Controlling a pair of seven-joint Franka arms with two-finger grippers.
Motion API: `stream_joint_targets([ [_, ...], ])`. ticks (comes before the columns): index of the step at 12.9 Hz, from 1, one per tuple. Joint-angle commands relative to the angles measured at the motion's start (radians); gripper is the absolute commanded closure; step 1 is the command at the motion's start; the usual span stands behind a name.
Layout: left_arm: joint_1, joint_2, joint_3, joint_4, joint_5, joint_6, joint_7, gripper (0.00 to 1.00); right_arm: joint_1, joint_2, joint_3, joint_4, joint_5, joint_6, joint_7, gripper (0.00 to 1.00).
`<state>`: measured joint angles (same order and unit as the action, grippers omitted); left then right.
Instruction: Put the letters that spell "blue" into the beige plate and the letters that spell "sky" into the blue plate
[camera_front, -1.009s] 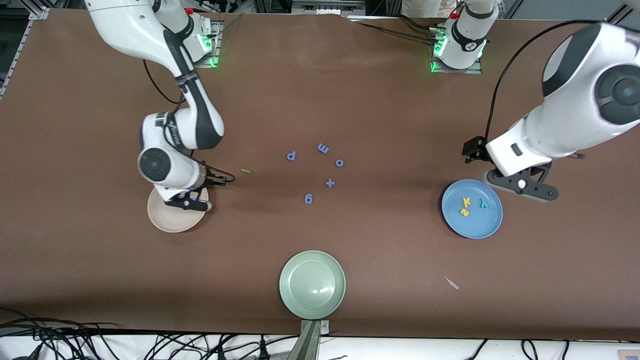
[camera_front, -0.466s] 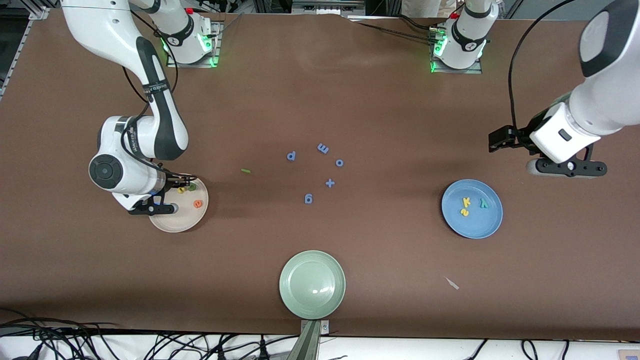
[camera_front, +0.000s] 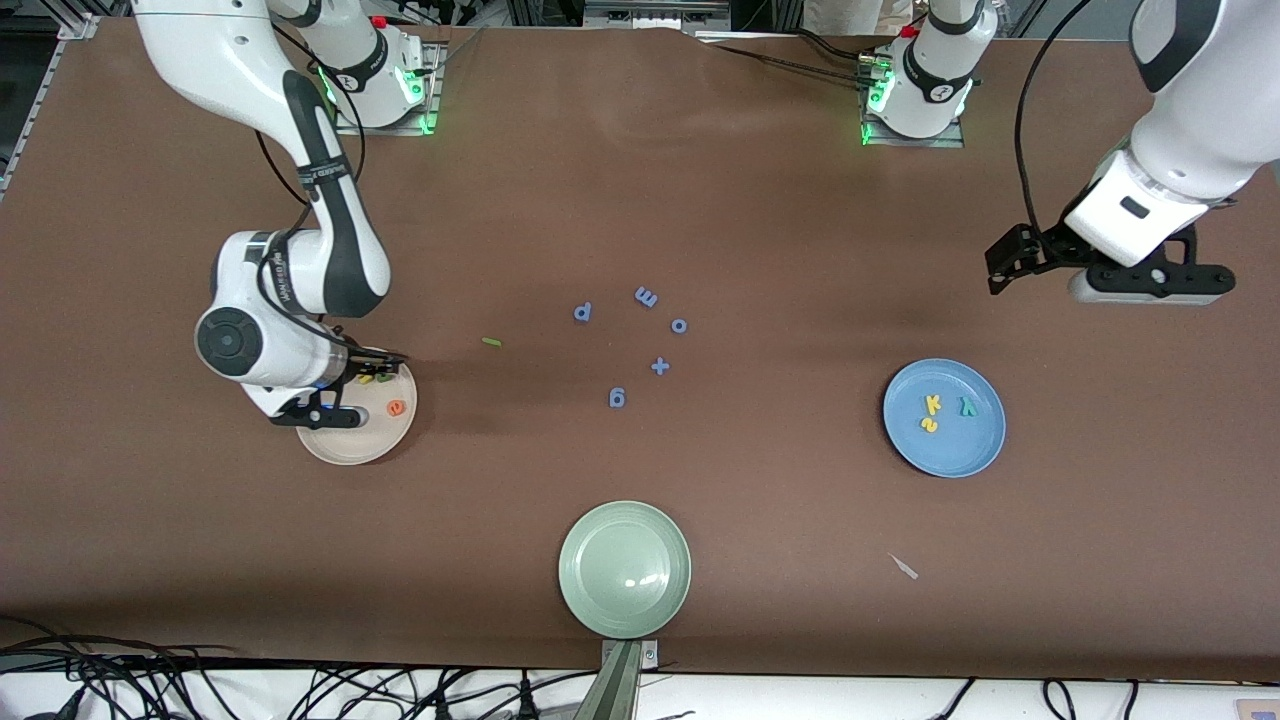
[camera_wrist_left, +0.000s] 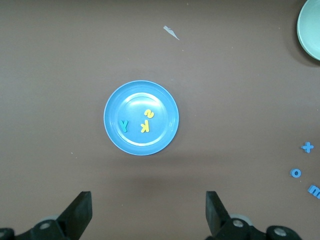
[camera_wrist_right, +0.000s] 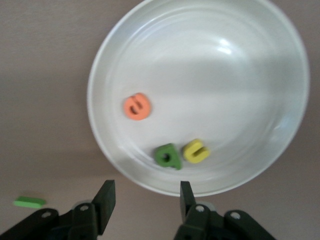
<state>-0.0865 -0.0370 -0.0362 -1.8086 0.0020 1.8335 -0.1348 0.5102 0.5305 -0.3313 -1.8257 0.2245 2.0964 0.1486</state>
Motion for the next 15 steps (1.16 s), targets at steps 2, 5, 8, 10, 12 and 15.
stream_joint_targets([
  [2,0.028,-0.006,-0.049,0.015,-0.028,-0.029,0.006,0.00,0.021,-0.003,0.084,-0.010,0.015,0.025,0.210,0.39],
  [5,0.070,-0.003,-0.088,0.055,-0.031,-0.130,0.010,0.00,0.022,0.003,0.164,-0.056,0.015,0.129,0.353,0.39],
  [8,0.067,0.000,-0.093,0.063,-0.028,-0.132,0.011,0.00,0.046,0.008,0.201,-0.099,0.015,0.204,0.419,0.39],
  [10,0.067,0.000,-0.091,0.075,-0.024,-0.134,0.007,0.00,0.054,0.006,0.202,-0.107,0.015,0.206,0.422,0.38],
  [12,0.067,0.002,-0.087,0.084,-0.017,-0.134,0.006,0.00,0.070,0.006,0.202,-0.133,0.013,0.238,0.421,0.38],
  [15,0.109,0.046,-0.085,0.147,-0.017,-0.134,0.007,0.00,0.076,0.008,0.202,-0.168,0.013,0.293,0.421,0.38],
])
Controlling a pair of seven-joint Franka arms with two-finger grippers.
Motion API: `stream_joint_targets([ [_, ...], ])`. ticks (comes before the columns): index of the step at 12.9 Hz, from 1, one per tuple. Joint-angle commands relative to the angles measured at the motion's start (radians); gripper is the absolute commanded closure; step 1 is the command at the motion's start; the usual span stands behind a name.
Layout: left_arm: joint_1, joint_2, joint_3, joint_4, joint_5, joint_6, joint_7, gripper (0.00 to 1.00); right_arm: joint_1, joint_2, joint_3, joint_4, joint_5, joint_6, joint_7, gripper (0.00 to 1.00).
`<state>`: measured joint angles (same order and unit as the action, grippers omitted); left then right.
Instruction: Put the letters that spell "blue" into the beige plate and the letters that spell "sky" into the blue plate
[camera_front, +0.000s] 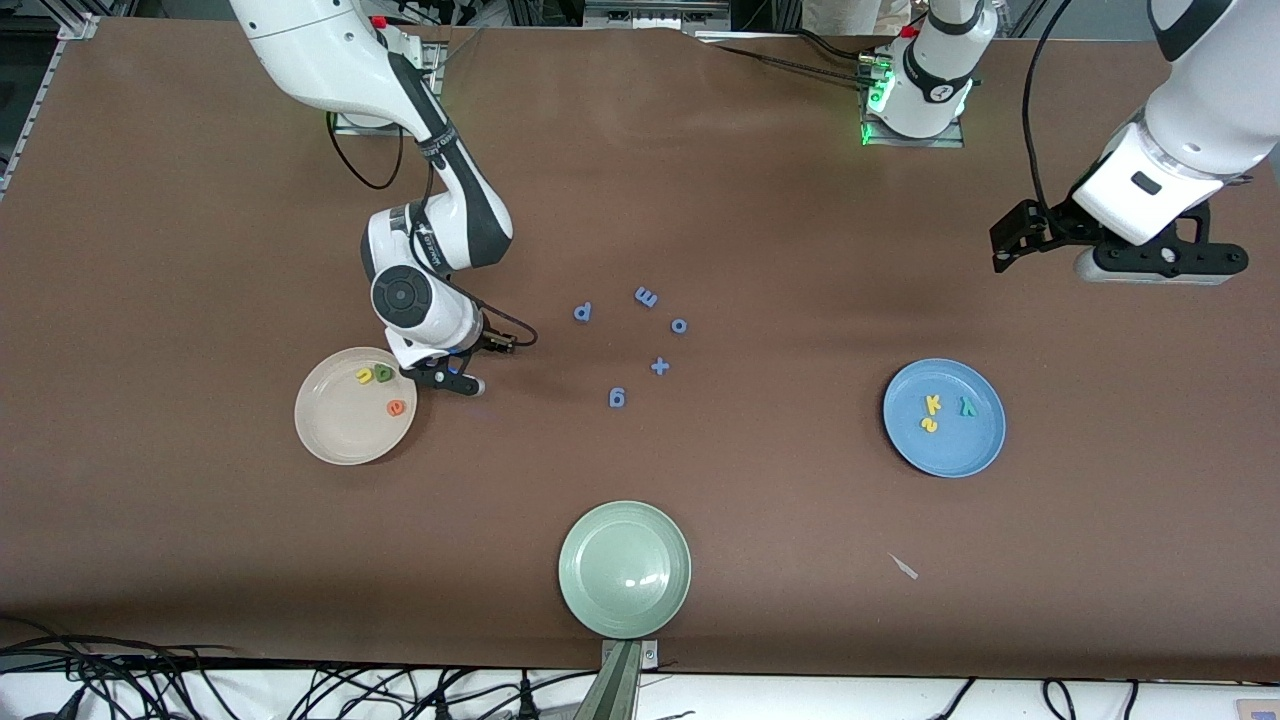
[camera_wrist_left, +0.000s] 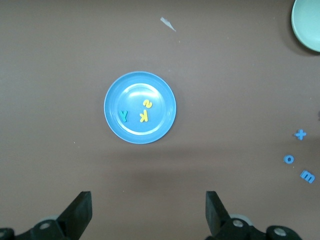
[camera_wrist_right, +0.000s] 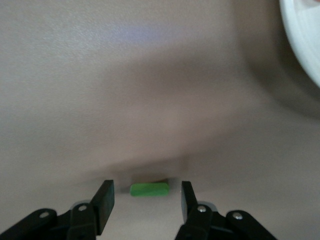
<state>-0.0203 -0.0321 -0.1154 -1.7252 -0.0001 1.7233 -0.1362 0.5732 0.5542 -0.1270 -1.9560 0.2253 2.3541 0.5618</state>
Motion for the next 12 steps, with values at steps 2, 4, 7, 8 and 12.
stream_joint_targets([
  [2,0.082,0.063,-0.007,0.073,-0.018,-0.027,0.009,0.00,0.013,-0.016,-0.002,-0.040,0.012,0.037,0.007,0.38],
  [4,0.083,0.066,-0.007,0.073,-0.015,-0.042,0.007,0.00,0.013,-0.016,-0.002,-0.040,0.012,0.039,0.007,0.44],
  [7,0.083,0.063,-0.013,0.079,-0.014,-0.044,0.010,0.00,0.013,-0.016,-0.002,-0.040,0.012,0.037,-0.003,0.54],
  [8,0.083,0.064,-0.015,0.091,-0.014,-0.044,0.010,0.00,0.013,-0.017,-0.002,-0.040,0.011,0.037,-0.006,0.57],
  [12,0.077,0.064,-0.015,0.099,-0.014,-0.042,0.012,0.00,0.013,-0.023,-0.003,-0.040,0.009,0.030,-0.011,0.62],
])
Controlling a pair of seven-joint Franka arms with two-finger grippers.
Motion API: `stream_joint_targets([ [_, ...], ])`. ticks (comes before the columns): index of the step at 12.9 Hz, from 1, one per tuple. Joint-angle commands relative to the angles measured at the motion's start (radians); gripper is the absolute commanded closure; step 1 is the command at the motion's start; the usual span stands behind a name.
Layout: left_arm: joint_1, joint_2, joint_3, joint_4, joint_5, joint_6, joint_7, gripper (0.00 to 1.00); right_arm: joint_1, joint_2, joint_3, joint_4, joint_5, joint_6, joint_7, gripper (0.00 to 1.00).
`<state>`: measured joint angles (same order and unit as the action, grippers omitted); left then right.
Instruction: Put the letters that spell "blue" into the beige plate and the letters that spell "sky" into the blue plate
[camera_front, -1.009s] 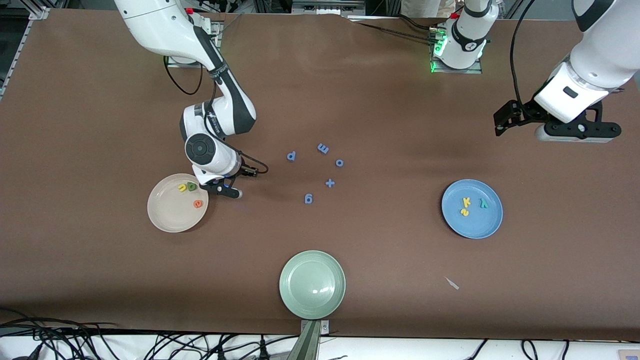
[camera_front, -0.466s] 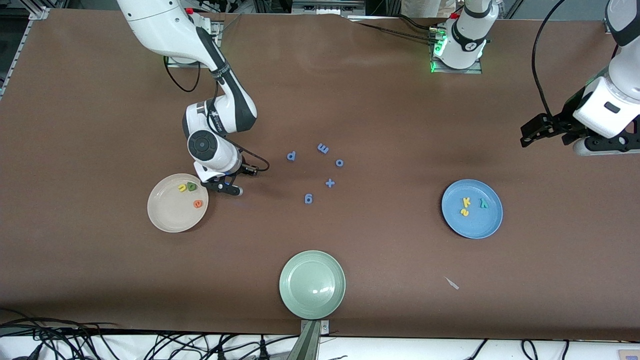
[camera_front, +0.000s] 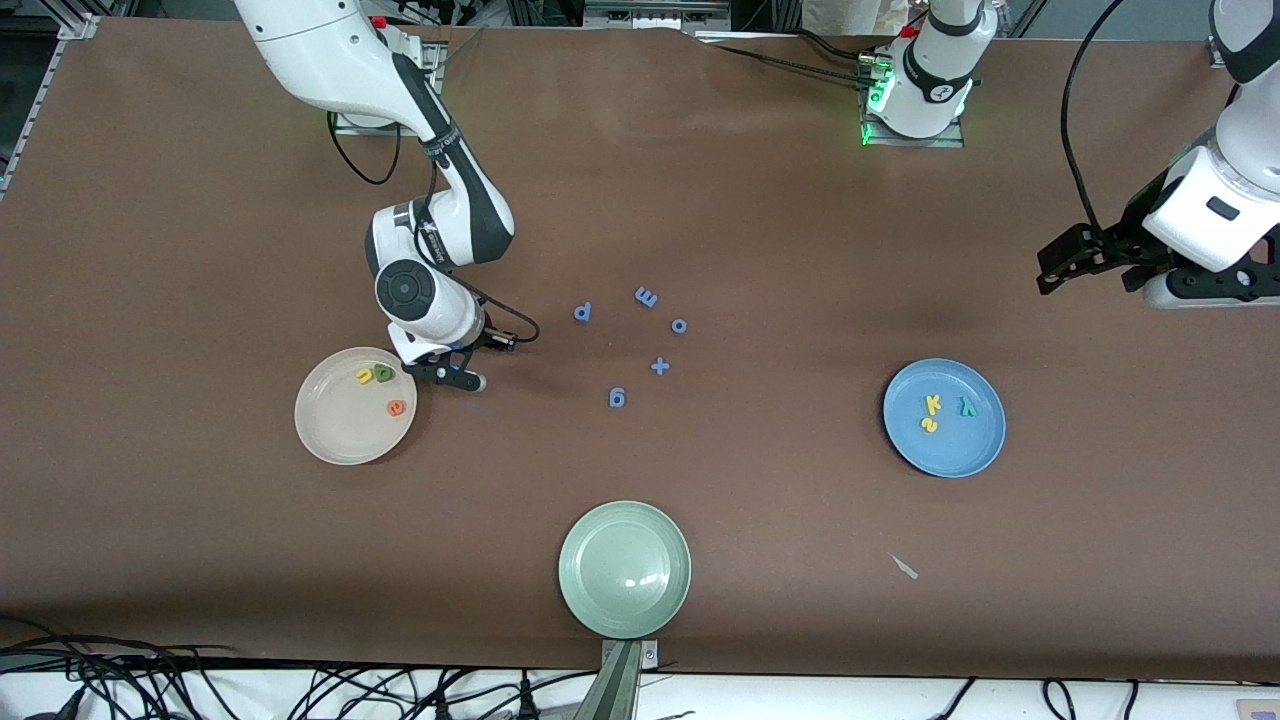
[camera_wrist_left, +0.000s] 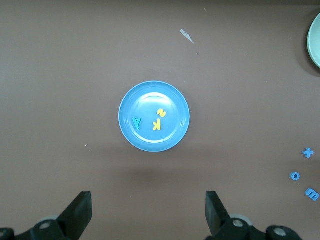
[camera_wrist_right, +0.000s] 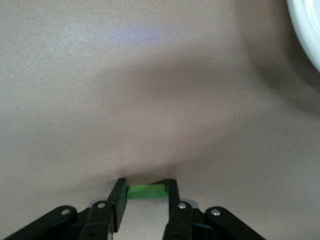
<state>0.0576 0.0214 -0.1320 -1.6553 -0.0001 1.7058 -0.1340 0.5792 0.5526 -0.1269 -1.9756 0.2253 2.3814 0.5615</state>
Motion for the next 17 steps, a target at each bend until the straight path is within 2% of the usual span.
stream_joint_targets([
  [1,0.001,0.011,0.002,0.029,-0.014,-0.025,0.010,0.00,0.007,-0.023,-0.003,-0.019,0.009,0.001,-0.011,0.62],
  [5,0.002,0.011,0.002,0.029,-0.014,-0.025,0.008,0.00,0.004,-0.042,-0.022,-0.011,0.009,-0.010,-0.060,0.64],
  [7,0.002,0.011,0.002,0.031,-0.014,-0.025,0.010,0.00,0.002,-0.059,-0.066,0.024,0.009,-0.111,-0.118,0.64],
  [10,-0.005,0.012,0.002,0.042,-0.014,-0.025,0.010,0.00,0.002,-0.065,-0.169,0.083,0.008,-0.243,-0.282,0.64],
  [13,-0.007,0.012,0.000,0.043,-0.014,-0.025,0.007,0.00,-0.010,-0.059,-0.296,0.086,0.008,-0.243,-0.550,0.64],
  [14,-0.007,0.011,0.000,0.042,-0.014,-0.026,0.007,0.00,-0.030,-0.054,-0.316,0.098,0.012,-0.238,-0.610,0.63],
  [17,-0.007,0.012,0.000,0.042,-0.014,-0.026,0.007,0.00,-0.068,-0.028,-0.316,0.170,0.012,-0.245,-0.634,0.63],
])
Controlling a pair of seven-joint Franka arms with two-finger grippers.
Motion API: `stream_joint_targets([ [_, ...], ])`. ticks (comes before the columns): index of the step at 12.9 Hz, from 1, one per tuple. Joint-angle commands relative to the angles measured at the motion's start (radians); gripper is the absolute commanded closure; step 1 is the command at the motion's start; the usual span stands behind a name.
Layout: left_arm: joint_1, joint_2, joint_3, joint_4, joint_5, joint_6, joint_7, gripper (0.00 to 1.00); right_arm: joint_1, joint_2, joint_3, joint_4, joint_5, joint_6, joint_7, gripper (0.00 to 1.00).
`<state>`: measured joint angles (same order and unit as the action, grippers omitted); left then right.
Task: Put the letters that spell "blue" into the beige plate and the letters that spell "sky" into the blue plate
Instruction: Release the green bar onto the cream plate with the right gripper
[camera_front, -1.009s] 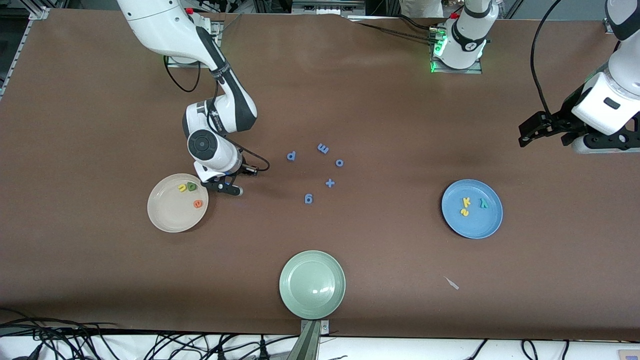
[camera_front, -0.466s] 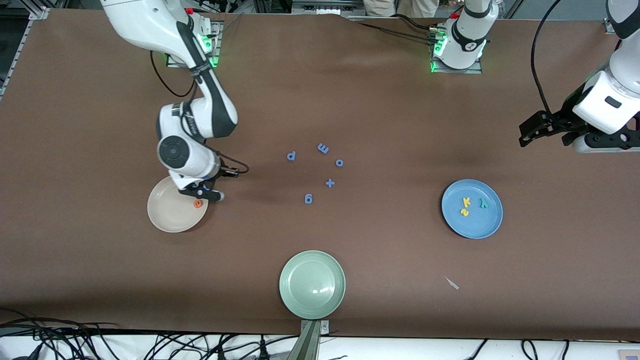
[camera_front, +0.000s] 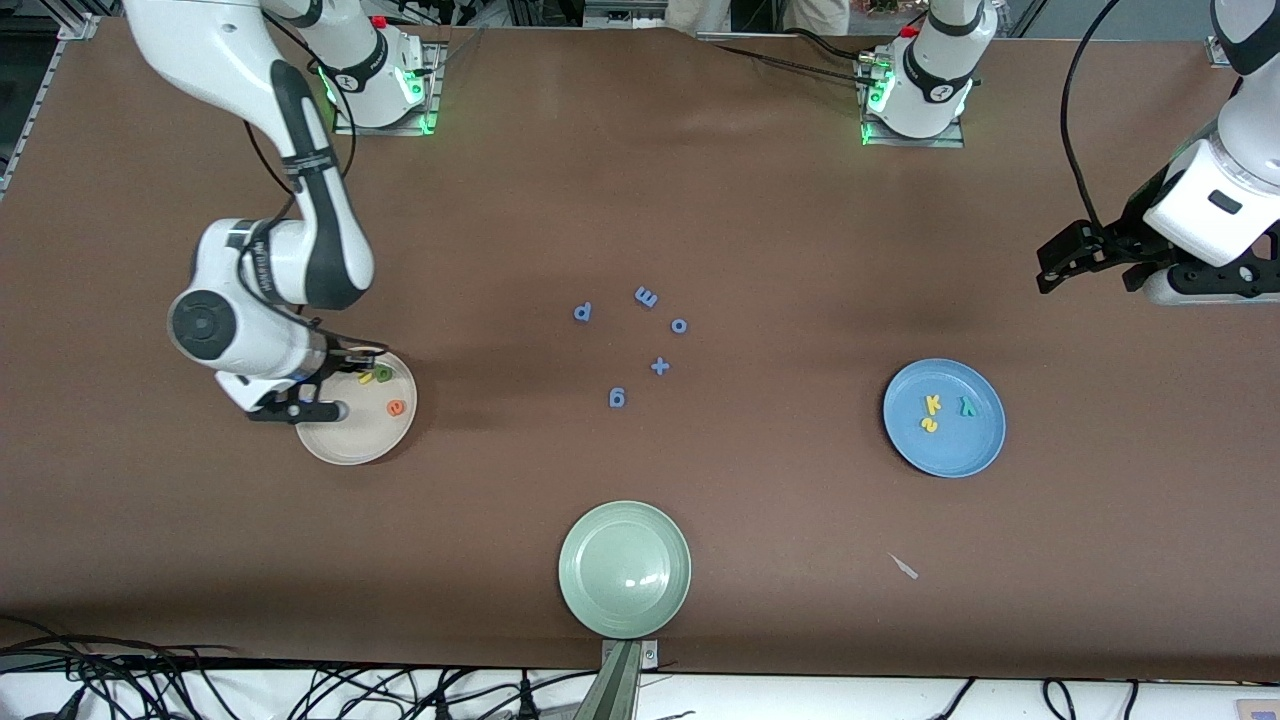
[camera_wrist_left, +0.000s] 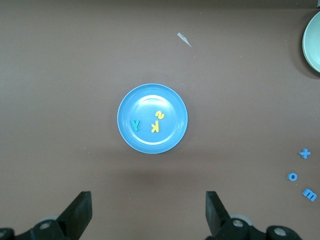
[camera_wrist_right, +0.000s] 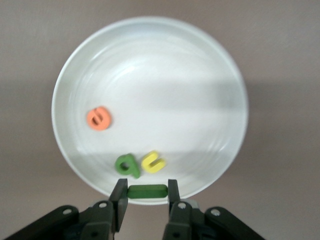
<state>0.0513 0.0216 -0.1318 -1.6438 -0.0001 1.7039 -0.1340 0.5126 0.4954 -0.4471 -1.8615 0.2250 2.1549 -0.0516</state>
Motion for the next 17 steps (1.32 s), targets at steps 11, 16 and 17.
stream_joint_targets([
  [11,-0.002,0.011,-0.003,0.030,-0.014,-0.026,0.004,0.00,-0.037,0.087,0.005,0.247,0.033,-0.183,-0.008,0.00],
  [16,-0.002,0.011,-0.003,0.030,-0.015,-0.027,0.004,0.00,-0.034,0.026,-0.001,0.321,0.022,-0.283,0.012,0.00],
  [17,-0.002,0.011,-0.002,0.030,-0.015,-0.027,0.004,0.00,-0.036,-0.004,-0.002,0.324,0.017,-0.308,0.010,0.00],
])
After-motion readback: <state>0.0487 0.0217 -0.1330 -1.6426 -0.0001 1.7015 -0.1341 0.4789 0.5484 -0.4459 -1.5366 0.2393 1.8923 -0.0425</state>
